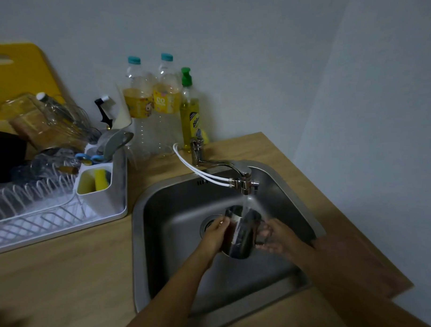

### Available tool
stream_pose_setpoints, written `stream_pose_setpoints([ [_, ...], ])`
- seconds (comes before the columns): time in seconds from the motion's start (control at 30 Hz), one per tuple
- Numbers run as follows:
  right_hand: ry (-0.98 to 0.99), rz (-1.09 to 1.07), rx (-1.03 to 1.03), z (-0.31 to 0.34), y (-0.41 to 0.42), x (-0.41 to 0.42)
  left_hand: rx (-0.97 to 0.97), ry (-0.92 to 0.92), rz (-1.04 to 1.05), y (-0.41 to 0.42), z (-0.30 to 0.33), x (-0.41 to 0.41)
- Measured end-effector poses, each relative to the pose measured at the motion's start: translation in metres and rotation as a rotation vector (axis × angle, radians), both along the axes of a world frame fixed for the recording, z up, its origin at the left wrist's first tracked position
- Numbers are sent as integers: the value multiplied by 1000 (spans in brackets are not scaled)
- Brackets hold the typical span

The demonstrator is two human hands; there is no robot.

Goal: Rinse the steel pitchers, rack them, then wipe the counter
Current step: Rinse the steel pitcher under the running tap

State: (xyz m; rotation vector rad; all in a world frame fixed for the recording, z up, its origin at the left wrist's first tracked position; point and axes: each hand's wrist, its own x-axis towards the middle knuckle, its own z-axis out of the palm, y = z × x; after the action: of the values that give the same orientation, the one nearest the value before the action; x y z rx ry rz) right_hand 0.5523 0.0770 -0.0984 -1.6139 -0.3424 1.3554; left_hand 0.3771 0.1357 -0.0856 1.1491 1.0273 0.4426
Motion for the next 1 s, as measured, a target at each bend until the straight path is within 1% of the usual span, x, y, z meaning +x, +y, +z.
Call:
stream_pose_setpoints([
  [0.07, 153, -92, 3, -7, -6, -5, 88, 3, -35, 1, -1, 3],
  [0.1, 176, -121, 23, -10, -8, -6, 114, -10, -49, -1, -3, 1],
  [0.13, 150, -122, 44, -11, -7, -5, 126, -36, -54, -2, -6, -1],
  [0.2, -3, -73, 89, -8, -2, -1, 106, -105, -36, -9, -13, -7],
  [0.33, -398, 163, 200, 4, 8, 14, 18, -235, -12, -32, -17, -7],
  [0.43, -580, 312, 240, 11, 7, 28, -74, -334, -3, -46, -29, 3],
  [0.53, -769, 447, 154, 19, 9, 40, -218, -304, -7, -55, -36, 17],
  [0.63, -959, 556, 53, 32, 16, 53, -282, -290, -44, -61, -42, 34],
  [0.8, -1112, 620, -3, 60, 28, 57, -338, -352, -43, -66, -31, 47],
  [1.0, -1143, 660, -61, 69, 36, 53, -357, -395, 3, -68, -31, 43],
])
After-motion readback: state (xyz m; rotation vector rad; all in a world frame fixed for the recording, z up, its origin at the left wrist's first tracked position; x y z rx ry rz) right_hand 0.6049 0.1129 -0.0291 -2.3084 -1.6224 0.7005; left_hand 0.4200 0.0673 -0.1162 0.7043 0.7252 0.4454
